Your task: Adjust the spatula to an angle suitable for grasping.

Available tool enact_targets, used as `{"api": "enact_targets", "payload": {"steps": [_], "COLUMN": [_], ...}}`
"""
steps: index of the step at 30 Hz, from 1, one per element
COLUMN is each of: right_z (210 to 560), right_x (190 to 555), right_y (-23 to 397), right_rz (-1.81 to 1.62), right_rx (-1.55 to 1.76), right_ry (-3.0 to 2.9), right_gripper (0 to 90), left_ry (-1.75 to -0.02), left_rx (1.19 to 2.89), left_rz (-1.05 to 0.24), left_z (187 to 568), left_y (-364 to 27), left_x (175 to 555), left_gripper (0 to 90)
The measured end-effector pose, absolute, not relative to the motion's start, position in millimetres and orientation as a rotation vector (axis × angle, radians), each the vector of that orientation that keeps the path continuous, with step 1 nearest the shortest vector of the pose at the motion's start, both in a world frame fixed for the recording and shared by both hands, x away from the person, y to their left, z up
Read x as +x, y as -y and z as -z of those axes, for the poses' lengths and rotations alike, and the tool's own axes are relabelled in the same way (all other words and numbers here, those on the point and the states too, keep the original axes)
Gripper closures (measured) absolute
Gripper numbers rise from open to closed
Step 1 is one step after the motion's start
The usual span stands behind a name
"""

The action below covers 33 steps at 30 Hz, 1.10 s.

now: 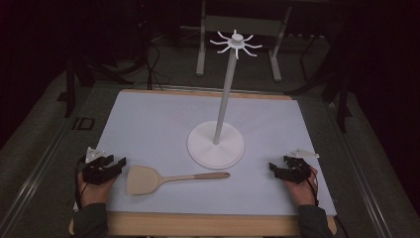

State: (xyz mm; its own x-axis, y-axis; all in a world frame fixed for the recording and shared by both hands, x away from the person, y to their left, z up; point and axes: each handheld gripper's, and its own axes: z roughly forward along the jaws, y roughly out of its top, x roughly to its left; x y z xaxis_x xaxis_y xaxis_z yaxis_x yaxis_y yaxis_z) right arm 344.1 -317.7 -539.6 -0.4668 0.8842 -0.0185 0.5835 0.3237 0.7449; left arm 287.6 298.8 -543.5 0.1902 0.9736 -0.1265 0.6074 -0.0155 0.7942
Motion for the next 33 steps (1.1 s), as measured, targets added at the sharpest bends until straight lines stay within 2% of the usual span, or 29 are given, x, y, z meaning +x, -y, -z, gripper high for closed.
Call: {"api": "enact_targets", "payload": {"steps": [3, 11, 12, 18, 33], "right_z": [539.6, 539.5, 539.5, 539.5, 539.4], "right_x": [344.1, 343.8, 343.9, 343.7, 343.6], "right_y": [317.7, 317.4, 317.5, 317.3, 317.2], "right_rz": [-0.954, -0.950, -0.951, -0.950, -0.950], "right_rx": [1.293, 1.292, 1.292, 1.292, 1.295], "right_ry": [-2.170, -2.169, -2.169, -2.169, -2.168], "right_gripper": [29.1, 29.1, 29.1, 29.2, 29.3], "left_ry": [-1.485, -1.355, -1.255, -1.053, -0.789], "left_rx": [1.726, 1.782, 1.826, 1.971, 2.261], "left_rz": [-0.610, -0.574, -0.558, -0.493, -0.362], "left_z": [542.9, 535.1, 521.7, 499.7, 477.2], "left_y": [-298.1, -293.2, -282.2, -254.9, -196.2], "left_x": [287.2, 286.0, 286.9, 291.9, 317.3], "left_gripper": [51.1, 53.8, 54.3, 55.4, 61.3]}}
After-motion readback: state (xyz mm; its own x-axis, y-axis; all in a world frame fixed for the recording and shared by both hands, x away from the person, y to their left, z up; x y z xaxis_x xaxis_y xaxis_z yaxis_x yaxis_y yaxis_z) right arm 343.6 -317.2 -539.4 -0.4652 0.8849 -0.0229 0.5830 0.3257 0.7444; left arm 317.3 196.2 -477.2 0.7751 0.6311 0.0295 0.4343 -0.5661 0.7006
